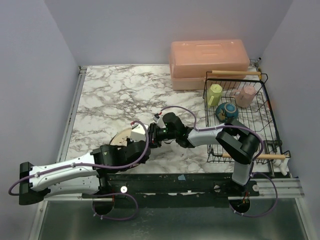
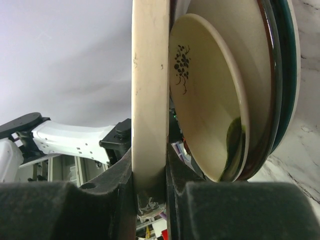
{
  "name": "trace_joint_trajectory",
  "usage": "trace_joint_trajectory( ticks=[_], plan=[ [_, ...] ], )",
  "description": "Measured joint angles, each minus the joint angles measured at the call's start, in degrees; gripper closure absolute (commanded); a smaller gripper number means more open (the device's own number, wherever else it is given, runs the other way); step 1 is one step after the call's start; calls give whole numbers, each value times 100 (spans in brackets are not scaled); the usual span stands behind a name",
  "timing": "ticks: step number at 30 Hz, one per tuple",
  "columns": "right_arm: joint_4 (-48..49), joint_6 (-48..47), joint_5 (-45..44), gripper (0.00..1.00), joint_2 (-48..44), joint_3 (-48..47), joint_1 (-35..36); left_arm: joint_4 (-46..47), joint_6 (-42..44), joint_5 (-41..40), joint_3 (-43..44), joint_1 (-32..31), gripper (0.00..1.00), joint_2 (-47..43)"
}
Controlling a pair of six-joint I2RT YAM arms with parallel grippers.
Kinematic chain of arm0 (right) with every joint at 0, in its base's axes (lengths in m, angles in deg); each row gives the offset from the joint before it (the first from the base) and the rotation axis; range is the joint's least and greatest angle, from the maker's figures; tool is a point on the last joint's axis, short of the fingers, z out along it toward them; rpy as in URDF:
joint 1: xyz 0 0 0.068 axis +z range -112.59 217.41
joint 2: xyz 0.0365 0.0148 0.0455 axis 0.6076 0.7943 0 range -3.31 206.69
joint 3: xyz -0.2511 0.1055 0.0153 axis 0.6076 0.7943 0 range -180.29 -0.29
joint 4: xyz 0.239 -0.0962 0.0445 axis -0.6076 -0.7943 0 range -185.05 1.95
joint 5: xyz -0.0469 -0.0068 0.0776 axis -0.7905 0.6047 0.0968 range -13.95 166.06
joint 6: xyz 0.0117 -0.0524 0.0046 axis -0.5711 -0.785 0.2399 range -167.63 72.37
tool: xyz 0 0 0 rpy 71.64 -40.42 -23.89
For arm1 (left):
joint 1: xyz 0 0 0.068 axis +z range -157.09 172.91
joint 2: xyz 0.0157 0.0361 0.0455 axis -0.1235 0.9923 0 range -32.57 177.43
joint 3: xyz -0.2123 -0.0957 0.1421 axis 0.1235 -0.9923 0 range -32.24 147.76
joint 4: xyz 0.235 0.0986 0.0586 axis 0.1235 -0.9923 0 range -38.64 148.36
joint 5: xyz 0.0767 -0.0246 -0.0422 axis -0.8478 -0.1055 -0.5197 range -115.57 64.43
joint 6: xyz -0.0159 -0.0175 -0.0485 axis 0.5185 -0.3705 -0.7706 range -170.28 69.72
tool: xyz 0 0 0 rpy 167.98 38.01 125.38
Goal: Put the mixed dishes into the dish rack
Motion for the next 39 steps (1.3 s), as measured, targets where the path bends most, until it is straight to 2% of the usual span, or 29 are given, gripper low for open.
trace_joint_trajectory(
  ticks=[9,18,25,29,32,39],
  plan=[
    [-109,-52,-50,100,-76,4,0,-44,11,105,37,0,48,-1255],
    [-188,-146,44,100,-133,-155,-28,-273,409,120,964,0,42,-1652],
    [-549,-391,195,100,-621,-417,-232,-520,723,-9,1554,0,39,-1648],
    [-870,-564,254,100,-1152,-433,-649,-546,940,-55,1637,0,38,-1672],
    [-1139,-660,282,100,-1657,-413,-1220,-542,1154,-122,1794,2,36,-1663],
    [-1989,-955,380,100,-2981,-393,-2979,-245,1681,-212,2070,33,33,-1558]
  ],
)
